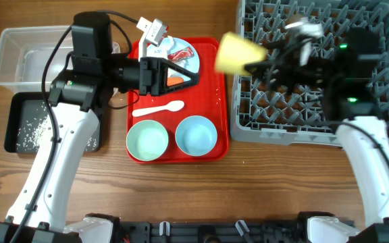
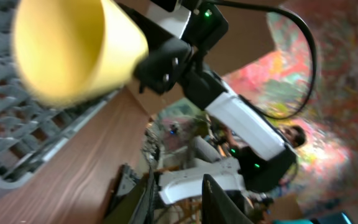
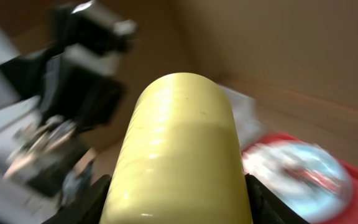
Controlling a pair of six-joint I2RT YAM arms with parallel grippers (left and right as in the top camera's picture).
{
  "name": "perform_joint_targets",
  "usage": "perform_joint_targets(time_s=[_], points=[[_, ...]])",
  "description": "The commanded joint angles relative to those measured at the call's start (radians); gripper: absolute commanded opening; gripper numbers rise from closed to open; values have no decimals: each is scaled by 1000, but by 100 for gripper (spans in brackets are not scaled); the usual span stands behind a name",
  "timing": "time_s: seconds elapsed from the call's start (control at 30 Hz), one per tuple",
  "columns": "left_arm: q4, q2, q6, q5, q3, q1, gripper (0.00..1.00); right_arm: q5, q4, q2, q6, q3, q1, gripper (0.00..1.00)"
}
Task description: Sort waste into correct bins and load items into the dishwasher rack
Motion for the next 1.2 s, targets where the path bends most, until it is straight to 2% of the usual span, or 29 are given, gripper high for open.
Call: perform_joint_targets(time_s=[0.0,0.07,0.17,0.3,0.33,0.4,0.5,0.73,0.77,0.87,0.93,0.97,1.07,1.17], points=[[-45,-2,6,-327,12,-1,21,252,-216,-7,15,8,-92,44],[-97,-1,6,-570,12,-6,17,417,-366,-34,12,9,-89,43],[-206,11,6,-961,12,-45,16,821,-665,-121,16,33,-42,43],[-262,28,6,-1170,12,-81,24,1166,-948,-136,94,114,97,42],[-273,35,6,-1192,12,-86,26,1288,-1006,-133,130,125,164,42],[-289,52,6,-1196,12,-87,28,1394,-1071,-105,176,126,230,42],[-312,72,6,-1196,12,-87,28,1406,-1106,-21,169,126,230,42],[-323,80,6,-1196,12,-87,29,1360,-1041,138,134,126,230,43],[-323,80,6,-1196,12,-87,31,1349,-1033,146,129,126,230,47],[-323,80,6,-1196,12,-87,38,1277,-998,150,116,127,230,81],[-323,80,6,-1196,12,-87,42,1231,-1010,149,102,163,221,96],[-323,80,6,-1196,12,-87,45,1208,-1025,149,83,188,216,100],[-322,80,6,-1195,12,-90,77,1195,-1139,145,47,387,204,100],[-279,80,86,-1196,12,-100,79,1191,-1219,137,18,566,204,100]])
